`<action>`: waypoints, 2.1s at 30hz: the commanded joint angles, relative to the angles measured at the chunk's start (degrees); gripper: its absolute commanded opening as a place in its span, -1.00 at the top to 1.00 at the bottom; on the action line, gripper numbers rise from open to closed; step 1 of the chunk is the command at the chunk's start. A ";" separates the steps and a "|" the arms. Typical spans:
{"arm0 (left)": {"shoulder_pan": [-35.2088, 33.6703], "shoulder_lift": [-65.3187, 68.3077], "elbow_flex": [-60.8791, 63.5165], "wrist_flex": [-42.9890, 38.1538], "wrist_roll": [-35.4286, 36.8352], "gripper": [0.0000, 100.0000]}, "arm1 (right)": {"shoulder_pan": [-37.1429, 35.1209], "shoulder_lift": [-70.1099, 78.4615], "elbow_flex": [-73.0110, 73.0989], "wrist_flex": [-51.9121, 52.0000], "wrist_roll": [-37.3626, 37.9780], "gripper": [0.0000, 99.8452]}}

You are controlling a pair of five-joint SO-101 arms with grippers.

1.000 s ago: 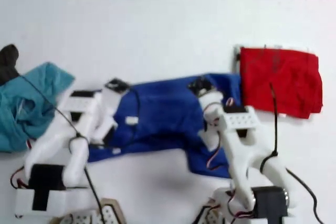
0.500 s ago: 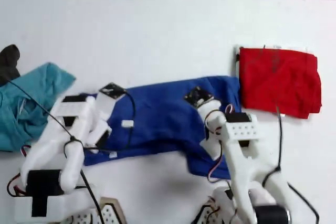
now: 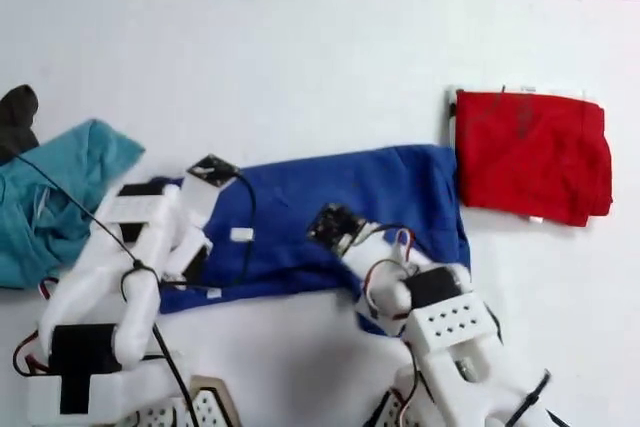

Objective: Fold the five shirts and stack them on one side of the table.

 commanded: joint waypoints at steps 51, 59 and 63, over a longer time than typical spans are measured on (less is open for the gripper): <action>4.92 31.12 -42.24 9.49 13.27 0.95 | 15.60 54.55 -47.82 -11.82 -12.40 0.96; 1.41 44.22 -59.30 18.73 13.36 0.95 | 15.25 64.84 -52.40 -12.00 -12.40 0.96; -1.14 52.66 -74.68 25.85 13.01 0.95 | 15.25 68.62 -56.79 -11.65 -12.40 0.96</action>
